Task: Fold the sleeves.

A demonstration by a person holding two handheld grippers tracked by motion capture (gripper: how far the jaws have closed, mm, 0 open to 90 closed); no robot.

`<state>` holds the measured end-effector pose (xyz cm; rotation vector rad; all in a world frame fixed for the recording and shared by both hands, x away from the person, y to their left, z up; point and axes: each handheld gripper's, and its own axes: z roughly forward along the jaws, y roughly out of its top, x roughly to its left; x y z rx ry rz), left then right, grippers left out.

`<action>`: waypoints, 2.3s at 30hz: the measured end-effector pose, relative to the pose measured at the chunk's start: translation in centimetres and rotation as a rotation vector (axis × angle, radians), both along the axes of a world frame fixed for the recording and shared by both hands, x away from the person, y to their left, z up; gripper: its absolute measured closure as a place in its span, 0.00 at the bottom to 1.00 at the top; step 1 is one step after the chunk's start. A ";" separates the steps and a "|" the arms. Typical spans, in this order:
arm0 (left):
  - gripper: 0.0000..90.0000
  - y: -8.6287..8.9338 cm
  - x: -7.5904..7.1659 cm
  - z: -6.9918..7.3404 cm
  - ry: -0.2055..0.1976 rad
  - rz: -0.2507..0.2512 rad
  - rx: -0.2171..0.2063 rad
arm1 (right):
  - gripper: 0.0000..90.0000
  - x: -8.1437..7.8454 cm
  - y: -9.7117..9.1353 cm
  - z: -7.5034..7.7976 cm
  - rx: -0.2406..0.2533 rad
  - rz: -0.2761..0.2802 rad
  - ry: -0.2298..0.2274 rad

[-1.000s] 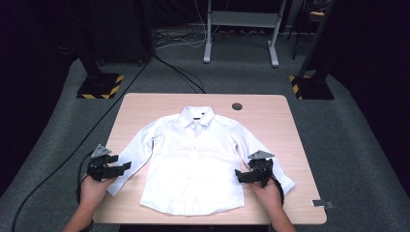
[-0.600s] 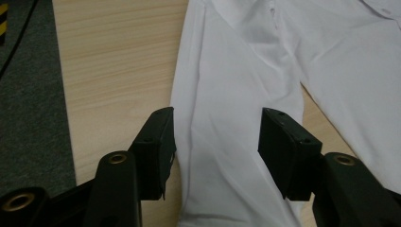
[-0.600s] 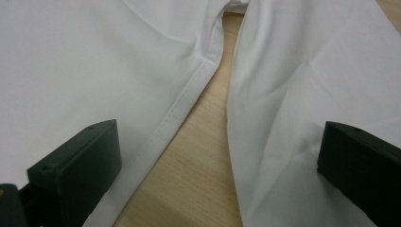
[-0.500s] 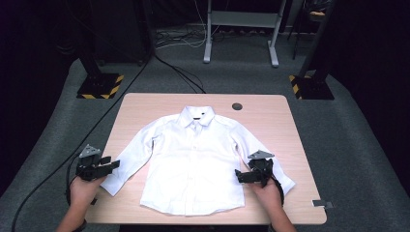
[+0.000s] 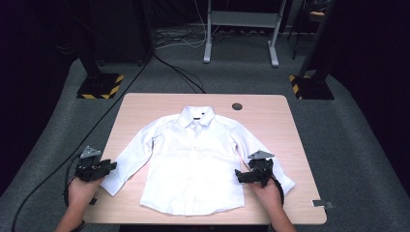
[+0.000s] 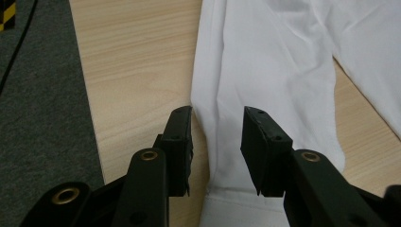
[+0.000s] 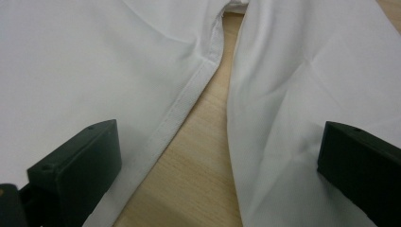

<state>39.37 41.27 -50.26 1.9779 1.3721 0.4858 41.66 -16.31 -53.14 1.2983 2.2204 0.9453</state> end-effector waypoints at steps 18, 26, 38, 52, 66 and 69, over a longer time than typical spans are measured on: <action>0.73 0.2 0.1 -0.6 0.042 0.012 0.026 | 0.00 0.0 0.0 0.0 0.000 0.000 0.000; 0.73 0.2 0.1 -0.9 0.053 0.014 0.033 | 0.00 0.0 0.0 0.0 0.000 0.000 0.000; 0.71 0.1 0.0 -0.8 0.048 0.026 0.070 | 0.00 0.0 0.0 0.0 0.000 0.000 0.000; 0.68 0.1 0.0 -1.1 0.066 0.037 0.080 | 0.00 0.0 0.0 0.0 0.000 0.000 0.000; 0.84 0.1 0.0 -1.1 0.070 0.012 0.049 | 0.00 0.0 0.0 0.0 0.000 0.000 0.000; 0.89 0.2 0.0 -1.2 0.072 0.017 0.035 | 0.00 0.0 0.0 0.0 0.000 0.000 0.000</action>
